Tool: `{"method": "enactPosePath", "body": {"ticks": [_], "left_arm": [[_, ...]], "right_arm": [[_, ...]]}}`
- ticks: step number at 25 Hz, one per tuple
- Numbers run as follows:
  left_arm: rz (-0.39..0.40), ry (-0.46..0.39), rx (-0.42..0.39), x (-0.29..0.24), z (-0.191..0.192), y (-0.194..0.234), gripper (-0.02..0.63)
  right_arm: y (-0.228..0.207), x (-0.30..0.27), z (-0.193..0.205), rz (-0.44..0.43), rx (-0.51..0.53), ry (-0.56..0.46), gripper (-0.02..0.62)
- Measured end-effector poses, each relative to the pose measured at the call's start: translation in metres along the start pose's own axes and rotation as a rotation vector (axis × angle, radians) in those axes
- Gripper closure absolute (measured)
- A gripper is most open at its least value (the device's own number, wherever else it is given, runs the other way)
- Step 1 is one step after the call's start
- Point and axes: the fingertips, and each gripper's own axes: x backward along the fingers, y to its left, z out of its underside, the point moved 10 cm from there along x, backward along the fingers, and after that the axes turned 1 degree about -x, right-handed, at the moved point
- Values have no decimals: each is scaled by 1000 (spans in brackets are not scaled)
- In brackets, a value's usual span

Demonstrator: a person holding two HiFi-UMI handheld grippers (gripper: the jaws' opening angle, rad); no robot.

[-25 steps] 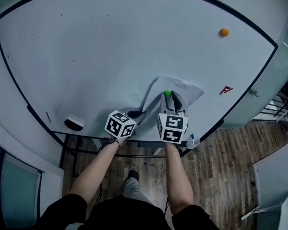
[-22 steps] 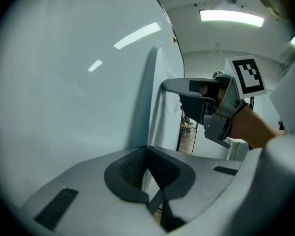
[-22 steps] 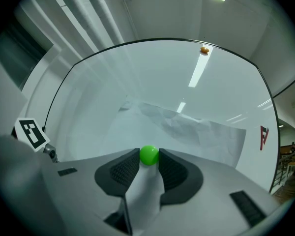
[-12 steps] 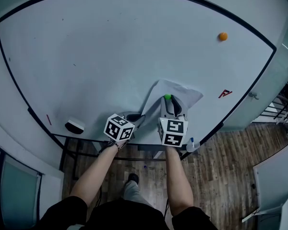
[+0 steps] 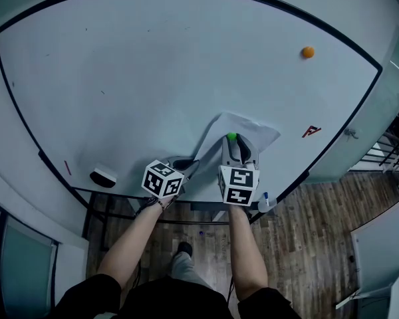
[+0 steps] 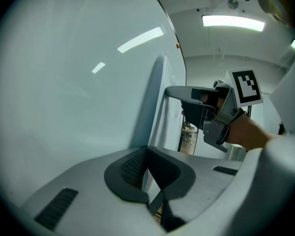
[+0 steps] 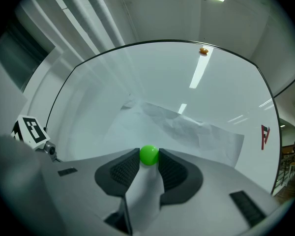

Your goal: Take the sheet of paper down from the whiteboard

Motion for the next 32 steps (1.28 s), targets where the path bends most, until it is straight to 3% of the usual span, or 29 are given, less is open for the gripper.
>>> {"method": "enactPosePath", "body": {"ticks": [27, 32], "left_arm": [[-41, -33, 20, 22, -1, 9, 584], [-79, -28, 2, 28, -6, 8, 584]], "right_arm": [[-5, 1, 8, 6, -12, 26, 463], [-3, 2, 10, 15, -5, 35, 463]]}}
